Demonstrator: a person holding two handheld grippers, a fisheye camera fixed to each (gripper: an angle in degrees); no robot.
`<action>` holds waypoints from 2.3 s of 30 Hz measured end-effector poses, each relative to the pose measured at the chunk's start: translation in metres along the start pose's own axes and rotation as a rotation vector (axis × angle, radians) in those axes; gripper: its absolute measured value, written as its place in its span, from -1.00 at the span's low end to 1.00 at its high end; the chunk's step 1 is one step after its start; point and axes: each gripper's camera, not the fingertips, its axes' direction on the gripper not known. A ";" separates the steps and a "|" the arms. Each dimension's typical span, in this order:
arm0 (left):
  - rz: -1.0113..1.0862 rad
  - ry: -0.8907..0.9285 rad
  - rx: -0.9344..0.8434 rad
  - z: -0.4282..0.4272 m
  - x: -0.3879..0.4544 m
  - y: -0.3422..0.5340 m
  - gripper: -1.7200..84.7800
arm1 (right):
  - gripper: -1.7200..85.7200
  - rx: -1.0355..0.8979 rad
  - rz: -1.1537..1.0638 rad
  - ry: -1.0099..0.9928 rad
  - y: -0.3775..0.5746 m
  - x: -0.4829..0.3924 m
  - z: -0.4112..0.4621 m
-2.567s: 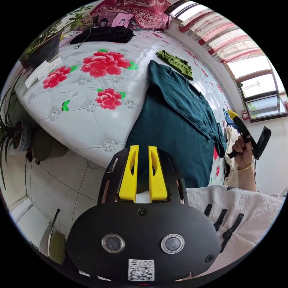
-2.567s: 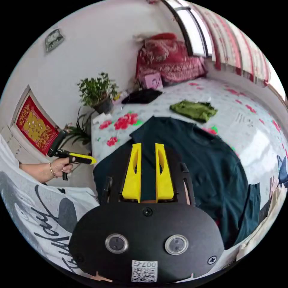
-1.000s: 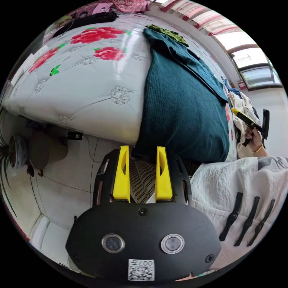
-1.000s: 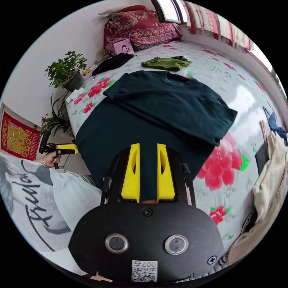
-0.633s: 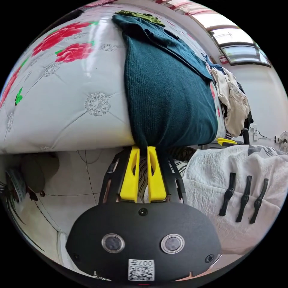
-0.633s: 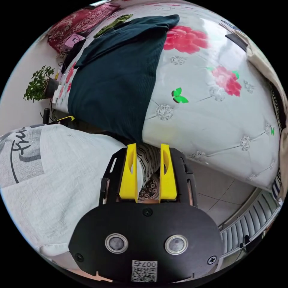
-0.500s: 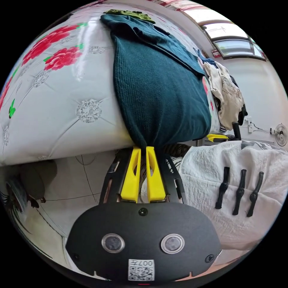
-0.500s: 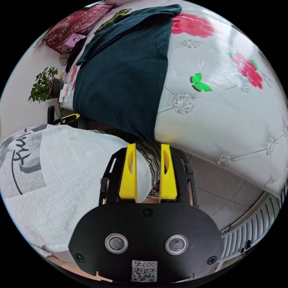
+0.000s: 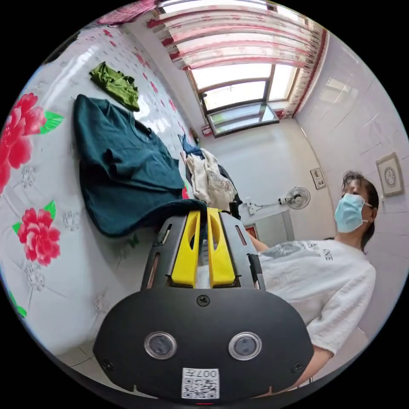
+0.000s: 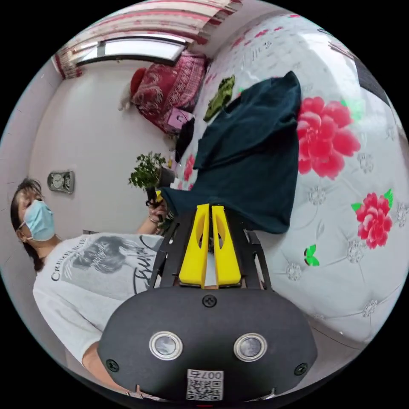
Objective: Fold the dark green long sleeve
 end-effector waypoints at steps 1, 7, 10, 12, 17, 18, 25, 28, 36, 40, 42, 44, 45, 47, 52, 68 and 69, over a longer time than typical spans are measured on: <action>-0.082 -0.029 0.117 -0.002 -0.011 -0.023 -0.91 | -0.94 0.060 -0.004 -0.015 -0.013 -0.001 -0.006; -0.334 -0.216 0.488 0.010 -0.034 -0.052 -0.80 | -0.85 0.214 0.072 0.228 -0.089 0.012 -0.003; -0.311 -0.413 0.367 0.032 -0.029 -0.049 -0.79 | -0.82 0.126 0.078 0.333 -0.077 0.031 0.012; -0.298 -0.535 0.262 0.049 -0.028 -0.051 -0.78 | -0.80 0.065 0.089 0.413 -0.063 0.049 0.019; -0.172 -0.717 0.066 0.104 -0.016 -0.080 -0.76 | -0.75 0.028 0.076 0.515 -0.070 0.064 0.023; -0.152 -0.733 0.053 0.110 -0.015 -0.085 -0.76 | -0.74 0.022 0.070 0.532 -0.075 0.064 0.024; 0.050 -0.676 -0.180 0.200 -0.025 -0.184 -0.77 | -0.71 -0.004 0.119 0.596 -0.087 0.090 0.035; 0.054 -0.683 -0.312 0.239 -0.053 -0.217 -0.78 | -0.69 0.004 0.124 0.587 -0.081 0.096 0.032; -0.156 -0.792 0.249 0.153 -0.058 -0.263 -0.83 | -0.66 0.059 0.227 0.537 -0.041 0.114 0.003; -0.200 -0.893 0.258 0.128 -0.045 -0.240 -0.83 | -0.65 0.079 0.262 0.481 -0.024 0.119 -0.004; -0.199 -0.902 0.201 0.131 -0.037 -0.217 -0.83 | -0.66 0.097 0.265 0.475 -0.018 0.119 -0.004; -0.218 -0.889 0.187 0.132 -0.028 -0.185 -0.82 | -0.67 0.066 0.267 0.452 -0.021 0.120 0.000; -0.245 -0.861 0.197 0.129 -0.022 -0.161 -0.82 | -0.68 0.020 0.273 0.443 -0.025 0.121 0.005; -0.296 -0.810 0.234 0.121 -0.009 -0.116 -0.81 | -0.72 -0.024 0.259 0.503 -0.033 0.118 0.012; -0.392 -0.750 0.270 0.100 0.012 -0.053 -0.79 | -0.80 -0.085 0.049 0.495 -0.087 0.067 0.022; -0.524 -0.404 0.299 0.072 -0.007 0.027 -0.64 | -0.77 -0.595 -0.471 0.273 -0.081 -0.060 0.246; -0.518 -0.389 0.292 0.072 -0.006 0.028 -0.63 | -0.76 -0.543 -0.421 0.279 -0.094 -0.044 0.228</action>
